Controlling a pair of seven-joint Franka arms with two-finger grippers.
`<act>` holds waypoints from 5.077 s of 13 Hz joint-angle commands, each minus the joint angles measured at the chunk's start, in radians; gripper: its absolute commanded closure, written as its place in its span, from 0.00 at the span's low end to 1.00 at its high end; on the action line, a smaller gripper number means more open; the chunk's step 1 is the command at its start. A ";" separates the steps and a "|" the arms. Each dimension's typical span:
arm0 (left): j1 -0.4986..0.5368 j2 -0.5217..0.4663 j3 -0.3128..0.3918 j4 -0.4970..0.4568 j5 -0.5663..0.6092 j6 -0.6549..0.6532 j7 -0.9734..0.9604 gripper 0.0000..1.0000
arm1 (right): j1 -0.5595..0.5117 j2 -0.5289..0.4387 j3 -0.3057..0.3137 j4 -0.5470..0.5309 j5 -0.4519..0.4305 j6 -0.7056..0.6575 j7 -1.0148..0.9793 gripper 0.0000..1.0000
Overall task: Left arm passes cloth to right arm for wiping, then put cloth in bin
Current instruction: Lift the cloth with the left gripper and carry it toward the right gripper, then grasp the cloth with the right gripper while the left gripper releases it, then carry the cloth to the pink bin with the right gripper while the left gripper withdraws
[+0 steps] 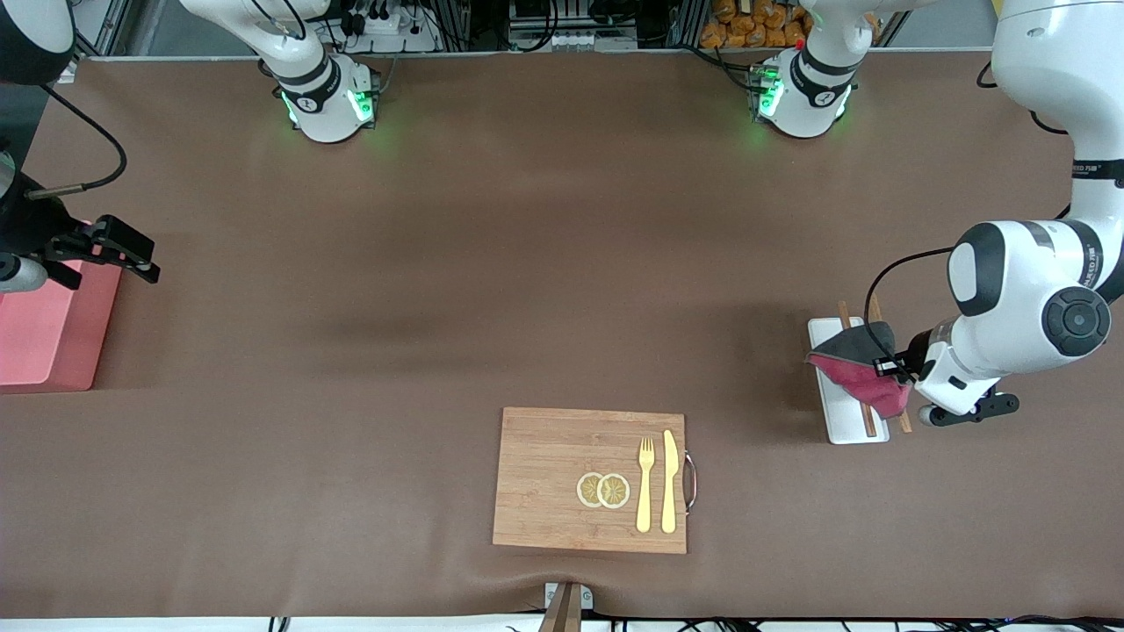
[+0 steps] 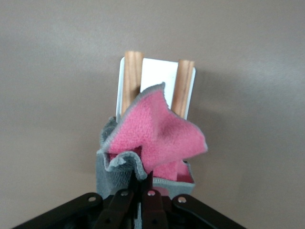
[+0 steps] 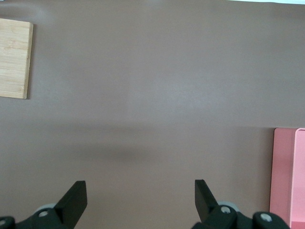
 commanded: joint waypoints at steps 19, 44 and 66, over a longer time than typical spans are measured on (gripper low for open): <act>-0.344 0.096 -0.392 0.329 -0.073 0.179 -1.270 1.00 | 0.067 0.044 0.014 0.001 0.041 -0.173 0.434 0.00; -0.540 0.148 -0.392 0.370 -0.494 0.636 -1.543 1.00 | 0.290 0.343 0.011 0.001 0.794 0.045 1.403 1.00; -0.046 -0.218 -0.386 0.349 0.035 -0.390 -0.714 0.00 | -0.262 0.320 0.006 0.013 0.022 0.123 -0.164 1.00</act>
